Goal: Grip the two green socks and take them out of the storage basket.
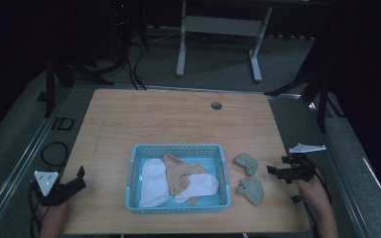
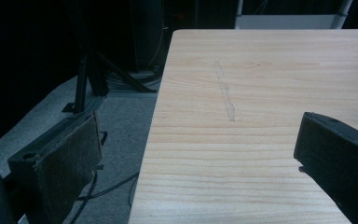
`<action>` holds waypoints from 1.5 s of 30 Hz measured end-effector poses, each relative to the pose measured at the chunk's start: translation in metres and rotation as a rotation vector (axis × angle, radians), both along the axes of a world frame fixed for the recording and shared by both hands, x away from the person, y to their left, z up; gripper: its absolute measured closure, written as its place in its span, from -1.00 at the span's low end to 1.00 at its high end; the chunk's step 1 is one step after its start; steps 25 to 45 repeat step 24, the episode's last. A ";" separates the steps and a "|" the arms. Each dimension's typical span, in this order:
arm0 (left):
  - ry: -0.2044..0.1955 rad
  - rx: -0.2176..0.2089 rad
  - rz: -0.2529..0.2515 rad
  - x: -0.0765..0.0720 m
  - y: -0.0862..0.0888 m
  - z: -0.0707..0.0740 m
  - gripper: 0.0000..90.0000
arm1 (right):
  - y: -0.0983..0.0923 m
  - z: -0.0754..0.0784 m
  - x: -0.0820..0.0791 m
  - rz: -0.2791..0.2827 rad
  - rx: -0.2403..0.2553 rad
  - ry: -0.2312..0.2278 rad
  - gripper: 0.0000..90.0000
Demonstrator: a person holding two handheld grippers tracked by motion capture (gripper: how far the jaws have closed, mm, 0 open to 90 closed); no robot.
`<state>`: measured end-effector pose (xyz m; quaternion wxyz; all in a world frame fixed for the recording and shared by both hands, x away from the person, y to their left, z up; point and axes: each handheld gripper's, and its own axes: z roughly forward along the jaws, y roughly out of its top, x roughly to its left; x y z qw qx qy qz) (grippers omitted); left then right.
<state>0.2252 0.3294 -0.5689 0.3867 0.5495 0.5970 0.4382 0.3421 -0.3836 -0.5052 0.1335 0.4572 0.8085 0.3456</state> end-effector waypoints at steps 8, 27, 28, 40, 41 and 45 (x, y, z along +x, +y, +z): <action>0.001 -0.001 -0.001 0.000 0.000 0.000 -0.99 | -0.011 -0.021 -0.020 -0.177 -0.023 -0.116 -0.74; -0.001 0.002 -0.004 0.001 0.000 0.000 -0.99 | -0.015 -0.052 -0.042 -0.424 0.021 -0.249 -0.71; -0.001 0.002 -0.004 0.001 0.000 0.000 -0.99 | -0.015 -0.052 -0.042 -0.424 0.021 -0.249 -0.71; -0.001 0.002 -0.004 0.001 0.000 0.000 -0.99 | -0.015 -0.052 -0.042 -0.424 0.021 -0.249 -0.71; -0.001 0.002 -0.004 0.001 0.000 0.000 -0.99 | -0.015 -0.052 -0.042 -0.424 0.021 -0.249 -0.71; -0.001 0.002 -0.004 0.001 0.000 0.000 -0.99 | -0.015 -0.052 -0.042 -0.424 0.021 -0.249 -0.71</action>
